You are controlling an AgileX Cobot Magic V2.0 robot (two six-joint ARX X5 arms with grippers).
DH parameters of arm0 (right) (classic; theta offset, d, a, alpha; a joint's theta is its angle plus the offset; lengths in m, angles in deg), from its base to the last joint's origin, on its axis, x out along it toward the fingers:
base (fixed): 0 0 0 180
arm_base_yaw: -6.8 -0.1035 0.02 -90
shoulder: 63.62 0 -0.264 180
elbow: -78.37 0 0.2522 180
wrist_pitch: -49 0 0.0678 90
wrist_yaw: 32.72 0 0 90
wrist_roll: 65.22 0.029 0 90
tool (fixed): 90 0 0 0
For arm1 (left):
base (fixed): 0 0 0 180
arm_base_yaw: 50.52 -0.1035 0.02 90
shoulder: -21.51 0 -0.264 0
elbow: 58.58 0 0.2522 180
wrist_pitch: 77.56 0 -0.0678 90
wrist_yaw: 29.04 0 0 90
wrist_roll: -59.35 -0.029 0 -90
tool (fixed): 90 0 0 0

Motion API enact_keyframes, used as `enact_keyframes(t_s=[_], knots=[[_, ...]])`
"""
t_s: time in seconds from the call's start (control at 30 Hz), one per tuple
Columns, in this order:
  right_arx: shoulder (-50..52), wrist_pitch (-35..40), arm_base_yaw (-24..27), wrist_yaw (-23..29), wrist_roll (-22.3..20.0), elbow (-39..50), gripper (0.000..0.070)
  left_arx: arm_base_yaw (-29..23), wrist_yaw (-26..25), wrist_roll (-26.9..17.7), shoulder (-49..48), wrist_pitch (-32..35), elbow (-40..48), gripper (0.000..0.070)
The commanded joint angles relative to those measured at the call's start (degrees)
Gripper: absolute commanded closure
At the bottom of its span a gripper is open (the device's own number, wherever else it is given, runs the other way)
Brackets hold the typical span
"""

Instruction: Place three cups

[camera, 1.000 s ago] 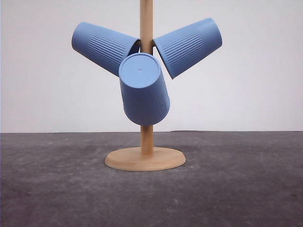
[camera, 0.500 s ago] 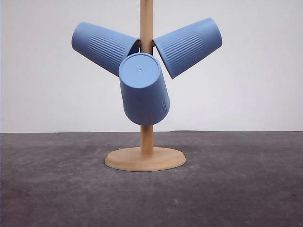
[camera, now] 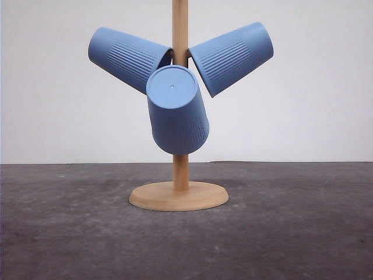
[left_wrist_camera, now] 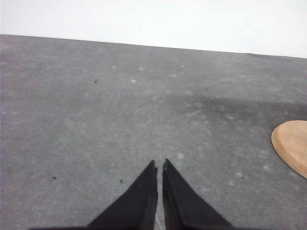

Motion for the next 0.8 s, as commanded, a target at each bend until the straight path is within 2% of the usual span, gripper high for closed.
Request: enact_keyframes(t_s=[0.0,0.77], knots=[[0.04,0.68,0.07,0.15,-0.24,0.22,0.0690,0.11,-0.04,-0.83,-0.04,-0.28,0.74,0.0700],[0.04,0.68,0.07,0.15,-0.24,0.22,0.0690,0.11,-0.04,-0.83,-0.04,-0.28,0.74,0.0700]])
